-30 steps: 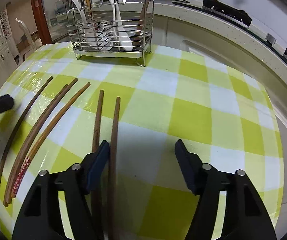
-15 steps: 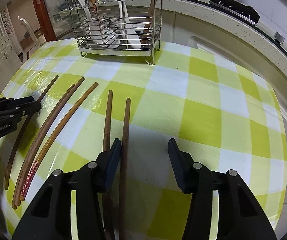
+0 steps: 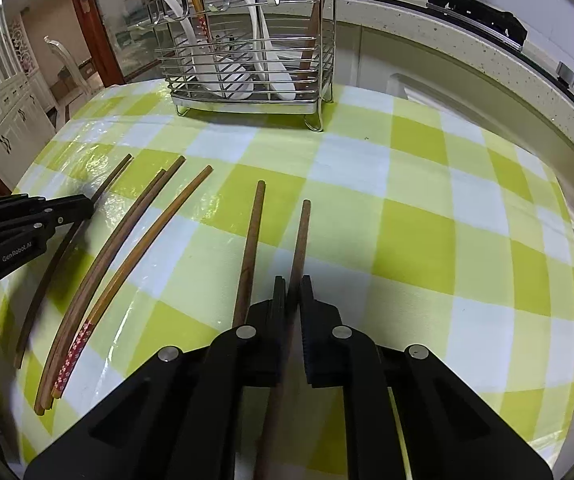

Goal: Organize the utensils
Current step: 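Close the right tool on a chopstick while the left tool grasps another chopstick, then lift both chopsticks upright and carry them over the wire rack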

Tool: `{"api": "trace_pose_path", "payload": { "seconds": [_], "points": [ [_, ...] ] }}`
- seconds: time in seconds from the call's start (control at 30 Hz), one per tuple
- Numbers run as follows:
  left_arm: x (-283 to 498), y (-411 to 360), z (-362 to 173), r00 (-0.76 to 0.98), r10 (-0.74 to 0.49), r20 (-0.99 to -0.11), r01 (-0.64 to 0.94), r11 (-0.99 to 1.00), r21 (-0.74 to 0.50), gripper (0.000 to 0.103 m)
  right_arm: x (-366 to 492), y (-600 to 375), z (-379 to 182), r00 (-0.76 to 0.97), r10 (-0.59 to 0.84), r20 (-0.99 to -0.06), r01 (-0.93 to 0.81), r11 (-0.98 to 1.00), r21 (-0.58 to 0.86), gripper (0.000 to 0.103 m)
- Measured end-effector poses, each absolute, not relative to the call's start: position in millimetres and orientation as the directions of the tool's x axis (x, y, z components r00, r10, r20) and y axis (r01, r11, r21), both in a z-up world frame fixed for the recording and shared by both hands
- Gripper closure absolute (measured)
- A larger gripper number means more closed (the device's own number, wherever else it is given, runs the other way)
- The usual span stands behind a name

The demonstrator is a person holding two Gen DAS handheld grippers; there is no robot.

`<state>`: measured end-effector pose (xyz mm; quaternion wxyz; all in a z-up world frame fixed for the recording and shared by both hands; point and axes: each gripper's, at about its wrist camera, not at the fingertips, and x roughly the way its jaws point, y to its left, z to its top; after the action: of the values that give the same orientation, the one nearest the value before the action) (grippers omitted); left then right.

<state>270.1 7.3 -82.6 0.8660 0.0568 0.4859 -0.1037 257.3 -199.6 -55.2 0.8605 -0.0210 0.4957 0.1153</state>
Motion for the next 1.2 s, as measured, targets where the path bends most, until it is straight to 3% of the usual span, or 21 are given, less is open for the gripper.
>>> {"api": "trace_pose_path", "payload": {
  "seconds": [1.2],
  "points": [
    [207.1, 23.5, 33.3, 0.748, -0.212, -0.629, 0.216, 0.974, -0.072, 0.097, 212.5, -223.7, 71.0, 0.715, 0.164, -0.679, -0.157, 0.985, 0.073, 0.094]
  ]
}}
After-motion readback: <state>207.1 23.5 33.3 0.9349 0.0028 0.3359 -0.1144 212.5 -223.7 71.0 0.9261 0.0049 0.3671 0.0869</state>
